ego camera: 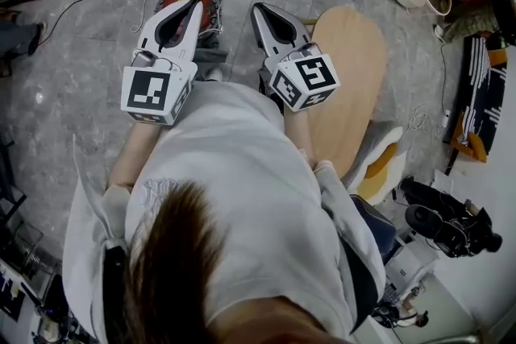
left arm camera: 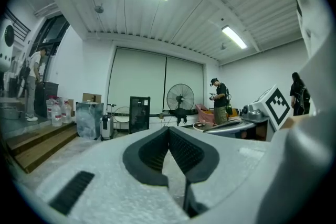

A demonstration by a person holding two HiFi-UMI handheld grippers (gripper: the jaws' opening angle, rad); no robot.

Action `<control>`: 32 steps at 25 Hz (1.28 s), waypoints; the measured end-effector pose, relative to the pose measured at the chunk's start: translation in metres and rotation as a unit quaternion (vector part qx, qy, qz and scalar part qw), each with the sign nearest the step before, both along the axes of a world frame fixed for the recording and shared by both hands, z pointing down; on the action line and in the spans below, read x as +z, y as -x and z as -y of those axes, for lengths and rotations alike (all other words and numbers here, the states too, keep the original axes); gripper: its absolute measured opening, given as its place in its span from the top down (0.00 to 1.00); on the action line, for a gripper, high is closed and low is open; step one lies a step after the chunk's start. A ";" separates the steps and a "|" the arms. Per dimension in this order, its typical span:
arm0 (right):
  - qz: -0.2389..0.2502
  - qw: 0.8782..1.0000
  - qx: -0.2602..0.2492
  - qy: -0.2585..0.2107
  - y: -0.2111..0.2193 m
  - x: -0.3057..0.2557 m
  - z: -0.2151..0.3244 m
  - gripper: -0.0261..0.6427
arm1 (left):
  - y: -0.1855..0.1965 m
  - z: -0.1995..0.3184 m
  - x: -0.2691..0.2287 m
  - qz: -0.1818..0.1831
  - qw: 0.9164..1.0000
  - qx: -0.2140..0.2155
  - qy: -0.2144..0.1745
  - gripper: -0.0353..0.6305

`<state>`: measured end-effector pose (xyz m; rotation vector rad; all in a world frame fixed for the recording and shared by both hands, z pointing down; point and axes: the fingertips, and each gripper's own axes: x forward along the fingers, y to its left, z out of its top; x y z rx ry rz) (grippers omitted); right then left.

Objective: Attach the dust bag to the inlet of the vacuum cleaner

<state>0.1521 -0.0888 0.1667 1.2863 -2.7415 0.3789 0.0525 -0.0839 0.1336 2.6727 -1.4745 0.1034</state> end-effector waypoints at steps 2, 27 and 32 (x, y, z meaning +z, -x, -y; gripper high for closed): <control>-0.003 1.000 0.002 0.001 0.001 0.003 0.000 0.96 | -0.001 0.002 0.000 0.002 1.000 0.005 0.000 0.92; -0.019 1.000 0.009 0.001 0.019 0.007 -0.005 0.96 | 0.023 -0.004 0.002 -0.010 1.000 -0.002 -0.002 0.92; -0.025 1.000 0.002 0.003 0.029 0.008 -0.005 0.96 | 0.035 -0.005 0.004 -0.012 1.000 -0.011 0.003 0.92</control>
